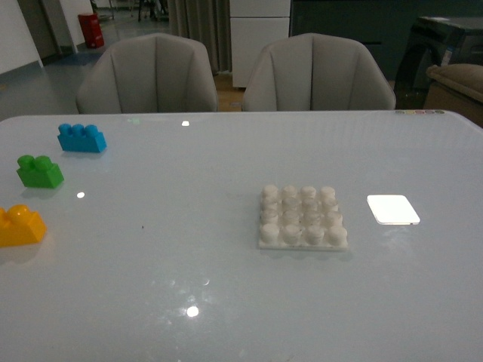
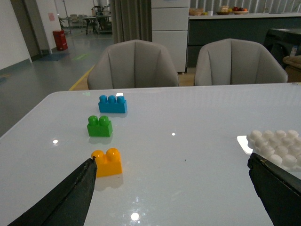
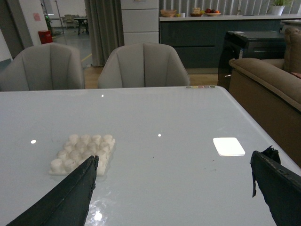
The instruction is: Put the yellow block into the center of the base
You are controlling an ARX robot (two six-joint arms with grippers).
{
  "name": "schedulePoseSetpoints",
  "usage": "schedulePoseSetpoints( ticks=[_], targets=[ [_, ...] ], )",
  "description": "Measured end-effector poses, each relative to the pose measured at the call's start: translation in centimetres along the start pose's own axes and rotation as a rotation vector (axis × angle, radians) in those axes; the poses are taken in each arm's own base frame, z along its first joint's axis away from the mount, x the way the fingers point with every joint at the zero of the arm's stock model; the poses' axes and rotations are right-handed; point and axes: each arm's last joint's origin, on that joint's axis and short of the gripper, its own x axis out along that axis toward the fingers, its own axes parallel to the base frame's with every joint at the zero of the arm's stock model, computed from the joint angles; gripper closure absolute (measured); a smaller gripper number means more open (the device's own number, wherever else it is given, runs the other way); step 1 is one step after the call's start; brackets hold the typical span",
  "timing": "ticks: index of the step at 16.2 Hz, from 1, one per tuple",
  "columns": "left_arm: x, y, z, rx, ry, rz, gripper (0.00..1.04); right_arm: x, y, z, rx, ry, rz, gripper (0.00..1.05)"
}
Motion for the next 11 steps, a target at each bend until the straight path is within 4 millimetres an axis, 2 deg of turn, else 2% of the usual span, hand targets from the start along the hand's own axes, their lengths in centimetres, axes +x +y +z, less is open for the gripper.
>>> schedulePoseSetpoints(
  ticks=[11],
  targets=[
    [0.00,0.00,0.00,0.000,0.000,0.000,0.07,0.00,0.00,0.00,0.000,0.000,0.000,0.06]
  ],
)
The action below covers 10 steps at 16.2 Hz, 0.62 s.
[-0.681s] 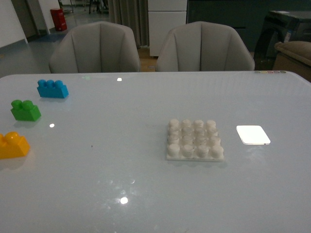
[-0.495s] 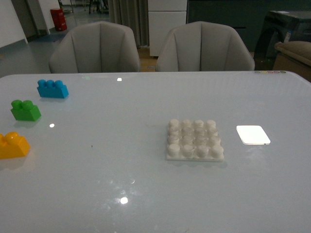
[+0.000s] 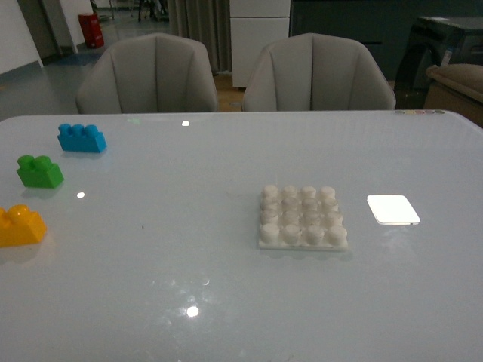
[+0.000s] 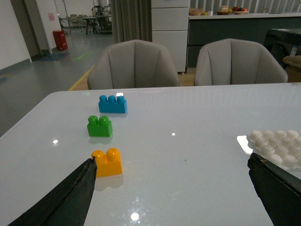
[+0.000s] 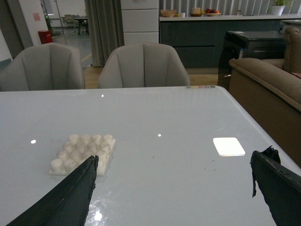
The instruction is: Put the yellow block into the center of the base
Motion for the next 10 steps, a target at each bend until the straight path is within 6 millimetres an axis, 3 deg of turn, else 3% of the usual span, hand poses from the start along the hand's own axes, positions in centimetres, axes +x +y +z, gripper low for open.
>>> schedulePoseSetpoints(
  ticks=[9,10],
  targets=[
    [0.00,0.00,0.00,0.000,0.000,0.000,0.07,0.00,0.00,-0.02,0.000,0.003,0.000,0.06],
    [0.00,0.00,0.00,0.000,0.000,0.000,0.07,0.06,-0.01,-0.22,0.019,0.062,-0.023,0.06]
  ],
)
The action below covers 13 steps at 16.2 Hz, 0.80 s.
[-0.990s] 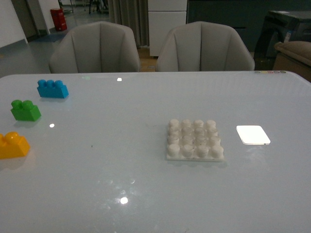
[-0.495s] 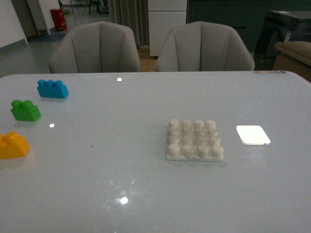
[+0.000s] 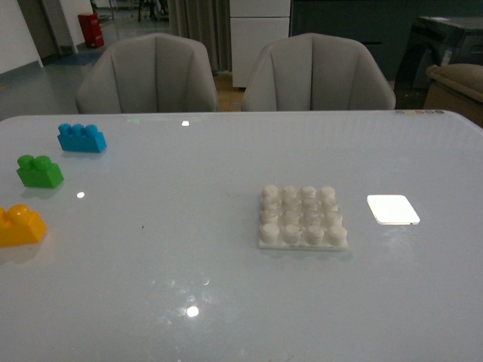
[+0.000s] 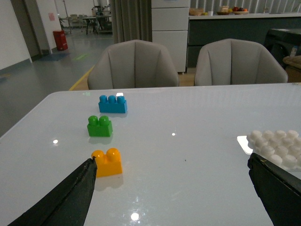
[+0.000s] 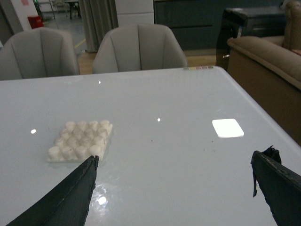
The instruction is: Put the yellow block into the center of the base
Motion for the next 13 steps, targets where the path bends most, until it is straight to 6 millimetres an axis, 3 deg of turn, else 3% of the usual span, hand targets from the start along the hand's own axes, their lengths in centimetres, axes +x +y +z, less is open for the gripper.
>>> schedulePoseSetpoints(
  ticks=[1,4,9,13],
  targets=[
    [0.0,0.0,0.0,0.000,0.000,0.000,0.07,0.4,0.0,0.5,0.025,0.023,0.000,0.06],
    [0.0,0.0,0.0,0.000,0.000,0.000,0.07,2.2,-0.2,5.8,0.037,-0.130,0.004,0.06],
    [0.0,0.0,0.0,0.000,0.000,0.000,0.07,6.1,0.2,8.4,0.050,-0.131,0.034,0.06],
    [0.0,0.0,0.0,0.000,0.000,0.000,0.07,9.3,0.7,9.3,0.058,-0.087,0.045,0.06]
  ],
)
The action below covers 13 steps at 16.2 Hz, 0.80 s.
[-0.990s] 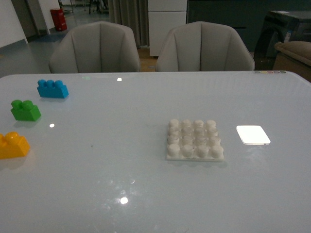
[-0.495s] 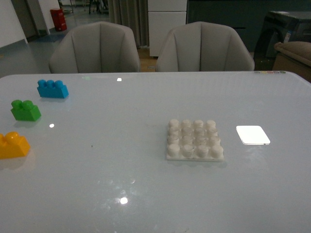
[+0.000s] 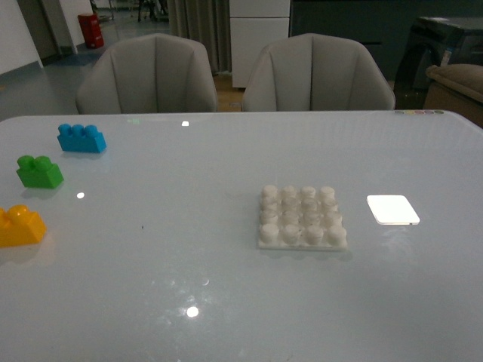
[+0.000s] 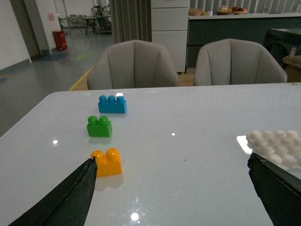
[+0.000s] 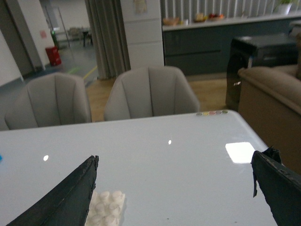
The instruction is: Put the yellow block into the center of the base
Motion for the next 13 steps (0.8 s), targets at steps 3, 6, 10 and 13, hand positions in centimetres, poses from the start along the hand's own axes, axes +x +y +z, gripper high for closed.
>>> schedulePoseSetpoints(
  ticks=[3,6,10,13],
  targets=[
    [0.0,0.0,0.0,0.000,0.000,0.000,0.07,3.1,0.3,0.0,0.010,0.077,0.006,0.06],
    [0.0,0.0,0.0,0.000,0.000,0.000,0.07,10.3,1.1,-2.4,0.025,0.299,0.002,0.06],
    [0.0,0.0,0.0,0.000,0.000,0.000,0.07,22.1,7.6,-17.5,0.020,0.895,0.064,0.06],
    [0.0,0.0,0.0,0.000,0.000,0.000,0.07,23.2,8.4,-18.5,0.058,0.924,0.073,0.06]
  ],
)
